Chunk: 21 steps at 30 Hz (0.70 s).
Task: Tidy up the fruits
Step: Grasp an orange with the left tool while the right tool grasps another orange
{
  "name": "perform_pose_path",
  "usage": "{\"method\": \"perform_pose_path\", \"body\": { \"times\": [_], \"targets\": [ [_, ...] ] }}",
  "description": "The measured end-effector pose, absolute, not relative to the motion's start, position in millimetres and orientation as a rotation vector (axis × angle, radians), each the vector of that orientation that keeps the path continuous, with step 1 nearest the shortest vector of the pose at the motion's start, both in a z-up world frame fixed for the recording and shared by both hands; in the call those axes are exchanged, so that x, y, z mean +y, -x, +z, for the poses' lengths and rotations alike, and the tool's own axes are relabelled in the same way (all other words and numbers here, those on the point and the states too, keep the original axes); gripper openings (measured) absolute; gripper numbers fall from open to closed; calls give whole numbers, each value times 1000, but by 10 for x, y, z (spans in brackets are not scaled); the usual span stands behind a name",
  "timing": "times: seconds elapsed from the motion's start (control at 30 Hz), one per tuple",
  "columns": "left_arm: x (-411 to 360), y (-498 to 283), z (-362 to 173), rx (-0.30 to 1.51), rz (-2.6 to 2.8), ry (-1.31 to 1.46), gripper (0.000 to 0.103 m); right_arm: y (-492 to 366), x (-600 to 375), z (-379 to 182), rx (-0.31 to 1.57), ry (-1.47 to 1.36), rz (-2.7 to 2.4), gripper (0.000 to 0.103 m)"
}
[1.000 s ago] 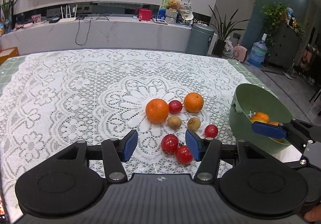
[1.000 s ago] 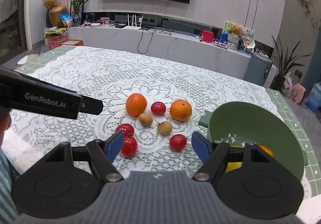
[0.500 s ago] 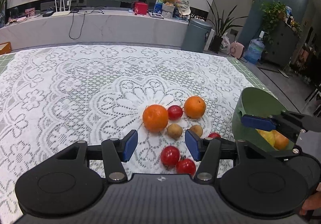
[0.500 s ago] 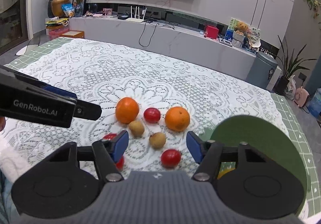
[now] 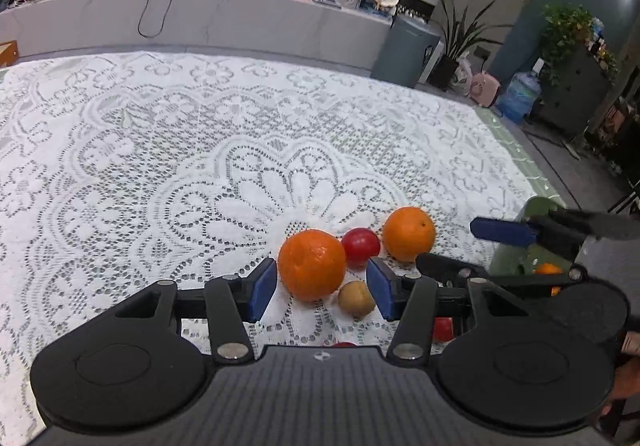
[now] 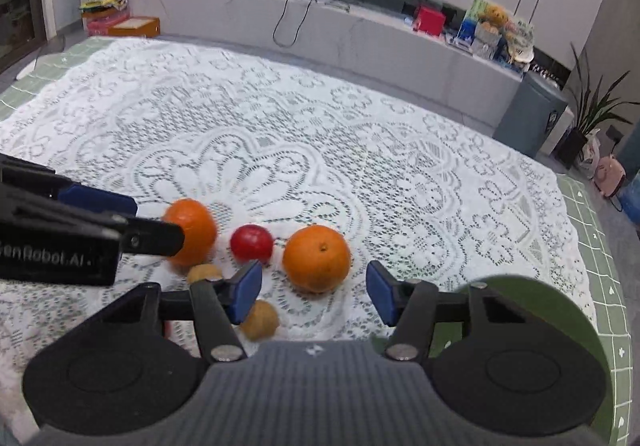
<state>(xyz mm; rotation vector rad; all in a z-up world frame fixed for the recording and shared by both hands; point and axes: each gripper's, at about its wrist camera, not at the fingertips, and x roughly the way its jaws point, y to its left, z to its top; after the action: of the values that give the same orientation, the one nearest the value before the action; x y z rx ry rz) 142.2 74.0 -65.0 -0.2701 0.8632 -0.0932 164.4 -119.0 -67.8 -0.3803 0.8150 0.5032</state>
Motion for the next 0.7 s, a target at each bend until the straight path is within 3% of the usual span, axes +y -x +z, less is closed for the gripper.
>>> {"method": "perform_pose_path", "body": {
  "times": [0.53, 0.7],
  "targets": [
    [723, -1719, -907, 952, -108, 238, 60, -2101, -1076, -846, 982, 441, 570, 54],
    [726, -1749, -922, 956, -118, 247, 57, -2151, -1036, -894, 1019, 433, 582, 49]
  ]
}}
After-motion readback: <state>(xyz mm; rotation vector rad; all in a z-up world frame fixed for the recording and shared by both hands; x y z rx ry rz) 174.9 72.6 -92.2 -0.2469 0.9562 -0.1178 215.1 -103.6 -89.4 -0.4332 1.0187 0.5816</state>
